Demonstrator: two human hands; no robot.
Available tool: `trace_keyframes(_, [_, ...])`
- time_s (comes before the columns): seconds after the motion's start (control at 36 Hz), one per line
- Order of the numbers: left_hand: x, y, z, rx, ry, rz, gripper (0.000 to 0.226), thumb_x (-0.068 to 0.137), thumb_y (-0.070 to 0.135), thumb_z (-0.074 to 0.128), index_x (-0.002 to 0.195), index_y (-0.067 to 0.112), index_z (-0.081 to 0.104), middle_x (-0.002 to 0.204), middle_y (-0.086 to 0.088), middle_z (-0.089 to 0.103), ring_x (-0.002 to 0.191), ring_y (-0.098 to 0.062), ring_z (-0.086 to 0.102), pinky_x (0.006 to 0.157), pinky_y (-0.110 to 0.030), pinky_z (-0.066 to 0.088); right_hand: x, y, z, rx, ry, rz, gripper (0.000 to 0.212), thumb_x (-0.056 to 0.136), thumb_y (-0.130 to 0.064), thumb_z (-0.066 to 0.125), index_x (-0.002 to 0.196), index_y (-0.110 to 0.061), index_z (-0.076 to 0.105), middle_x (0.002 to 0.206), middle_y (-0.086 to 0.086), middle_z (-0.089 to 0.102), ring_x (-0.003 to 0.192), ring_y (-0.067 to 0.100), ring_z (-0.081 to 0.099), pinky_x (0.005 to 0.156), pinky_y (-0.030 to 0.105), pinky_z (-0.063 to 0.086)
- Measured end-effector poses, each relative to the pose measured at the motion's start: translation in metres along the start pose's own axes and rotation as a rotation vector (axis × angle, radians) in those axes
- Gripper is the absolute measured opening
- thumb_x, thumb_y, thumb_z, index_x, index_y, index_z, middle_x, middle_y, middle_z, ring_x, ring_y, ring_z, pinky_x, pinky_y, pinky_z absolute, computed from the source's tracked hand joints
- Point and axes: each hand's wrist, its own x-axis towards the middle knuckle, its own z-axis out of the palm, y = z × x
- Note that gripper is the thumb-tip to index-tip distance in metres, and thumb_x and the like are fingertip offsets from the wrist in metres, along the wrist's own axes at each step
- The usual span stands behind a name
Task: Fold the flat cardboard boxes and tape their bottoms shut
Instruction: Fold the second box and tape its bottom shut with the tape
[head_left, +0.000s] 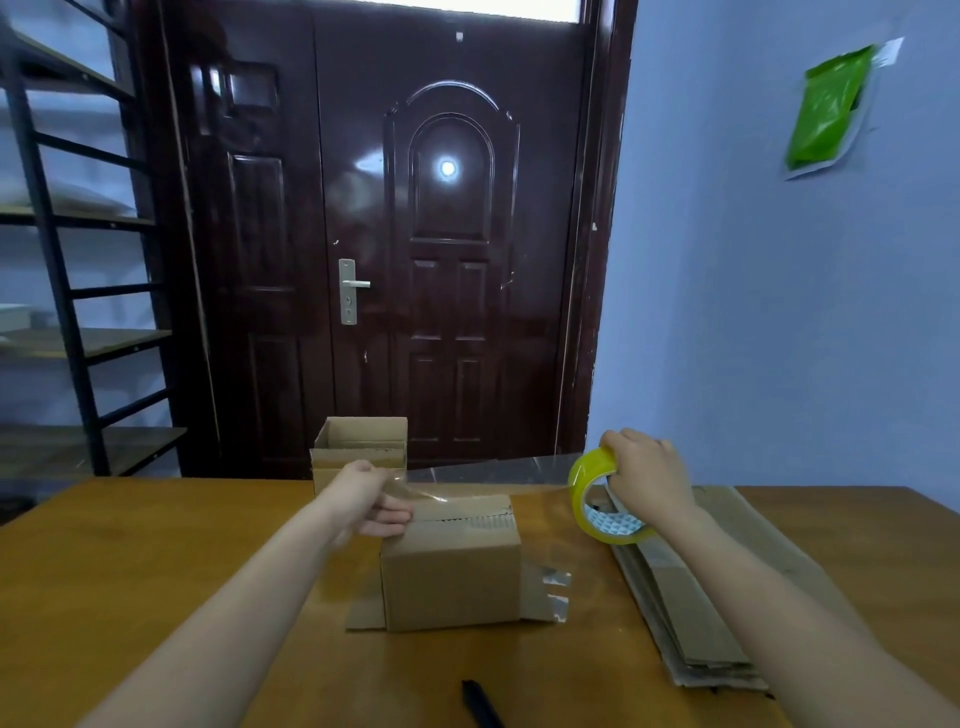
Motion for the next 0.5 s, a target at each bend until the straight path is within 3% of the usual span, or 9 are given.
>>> trace_keyframes(0.06, [0.001, -0.001, -0.003, -0.019, -0.006, -0.013, 0.045, 0.101, 0.017, 0.042, 0.141, 0.004, 0.025, 0.089, -0.025, 0.071, 0.083, -0.033, 0.071, 0.068, -0.041, 0.06, -0.001, -0.002, 0.001, 0.005, -0.005, -0.004, 0.03, 0.08, -0.003, 0.051, 0.106, -0.017, 0.058, 0.098, 0.001, 0.06, 0.095, 0.023, 0.056, 0.081, 0.032, 0.036])
trace_keyframes(0.17, [0.002, -0.001, -0.008, -0.076, -0.031, -0.023, 0.035, 0.102, 0.015, 0.038, 0.132, -0.002, 0.035, 0.098, -0.026, 0.068, 0.084, -0.037, 0.07, 0.068, -0.045, 0.06, -0.001, -0.009, 0.003, -0.001, -0.016, -0.01, 0.029, 0.082, -0.005, 0.051, 0.107, -0.017, 0.057, 0.099, 0.001, 0.06, 0.095, 0.023, 0.055, 0.08, 0.03, 0.033])
trace_keyframes(0.28, [0.003, -0.001, -0.015, -0.215, -0.077, -0.063, 0.024, 0.1, 0.011, 0.036, 0.123, 0.003, 0.038, 0.105, -0.025, 0.06, 0.089, -0.044, 0.068, 0.07, -0.05, 0.058, 0.002, -0.016, 0.006, 0.007, -0.008, -0.02, 0.03, 0.082, -0.005, 0.05, 0.108, -0.017, 0.058, 0.098, 0.001, 0.06, 0.094, 0.024, 0.055, 0.081, 0.032, 0.035])
trace_keyframes(0.36, [0.002, -0.003, -0.021, -0.311, -0.111, -0.093, 0.008, 0.097, 0.008, 0.037, 0.099, 0.005, 0.045, 0.1, -0.023, 0.056, 0.086, -0.045, 0.068, 0.07, -0.052, 0.057, 0.005, -0.022, 0.007, 0.009, -0.01, -0.035, 0.026, 0.085, -0.009, 0.051, 0.108, -0.018, 0.057, 0.099, 0.0, 0.06, 0.093, 0.022, 0.055, 0.081, 0.03, 0.035])
trace_keyframes(0.42, [0.003, -0.007, -0.025, -0.401, -0.133, -0.126, 0.015, 0.096, 0.008, 0.039, 0.082, 0.01, 0.043, 0.1, -0.022, 0.057, 0.084, -0.046, 0.068, 0.069, -0.053, 0.057, 0.004, -0.026, 0.008, 0.015, -0.008, -0.044, 0.024, 0.085, -0.009, 0.051, 0.107, -0.018, 0.057, 0.098, 0.0, 0.06, 0.093, 0.022, 0.055, 0.081, 0.03, 0.034])
trace_keyframes(0.5, [0.005, -0.012, -0.029, -0.53, -0.159, -0.174, 0.012, 0.094, 0.008, 0.041, 0.082, 0.012, 0.043, 0.117, -0.029, 0.057, 0.091, -0.048, 0.065, 0.069, -0.058, 0.055, 0.002, -0.031, 0.01, 0.015, -0.017, -0.051, 0.028, 0.083, -0.004, 0.048, 0.107, -0.016, 0.057, 0.099, 0.003, 0.061, 0.093, 0.024, 0.055, 0.078, 0.031, 0.032])
